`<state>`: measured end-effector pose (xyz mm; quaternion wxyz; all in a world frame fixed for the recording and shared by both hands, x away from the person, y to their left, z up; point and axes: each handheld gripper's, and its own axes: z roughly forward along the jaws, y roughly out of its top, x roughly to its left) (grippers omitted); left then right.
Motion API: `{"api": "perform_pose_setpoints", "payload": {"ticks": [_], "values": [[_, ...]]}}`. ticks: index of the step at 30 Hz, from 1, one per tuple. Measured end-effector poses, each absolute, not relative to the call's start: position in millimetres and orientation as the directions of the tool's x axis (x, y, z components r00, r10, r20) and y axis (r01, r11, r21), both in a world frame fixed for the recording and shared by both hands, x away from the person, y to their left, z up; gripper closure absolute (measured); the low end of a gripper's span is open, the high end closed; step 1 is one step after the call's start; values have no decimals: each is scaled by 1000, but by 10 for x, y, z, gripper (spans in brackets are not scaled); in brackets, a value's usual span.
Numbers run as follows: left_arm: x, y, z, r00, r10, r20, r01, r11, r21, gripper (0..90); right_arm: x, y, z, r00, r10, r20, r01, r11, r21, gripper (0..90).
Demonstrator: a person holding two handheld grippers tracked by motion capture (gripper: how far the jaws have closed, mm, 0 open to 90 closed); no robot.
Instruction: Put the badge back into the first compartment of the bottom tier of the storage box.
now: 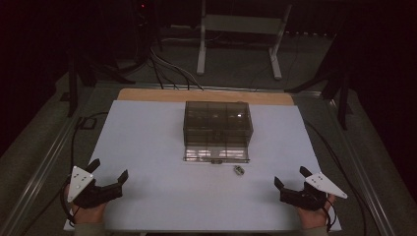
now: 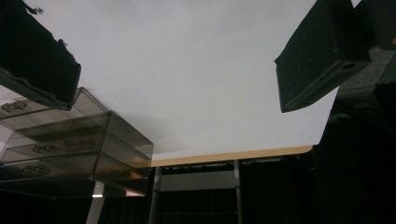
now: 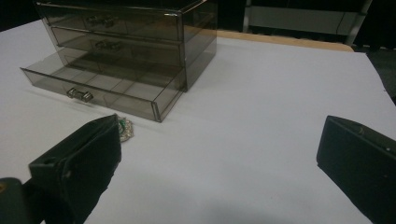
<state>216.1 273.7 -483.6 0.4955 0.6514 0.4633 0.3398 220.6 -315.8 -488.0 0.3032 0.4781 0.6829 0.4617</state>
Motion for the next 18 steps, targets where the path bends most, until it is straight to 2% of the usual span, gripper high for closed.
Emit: {"api": "perform_pose_setpoints", "payload": {"ticks": [18], "values": [[2172,2712,-4859,341,940,-5,273,-94,957,7,2259,-3065,-4890,-363,931,33,384,117,916,1]]}}
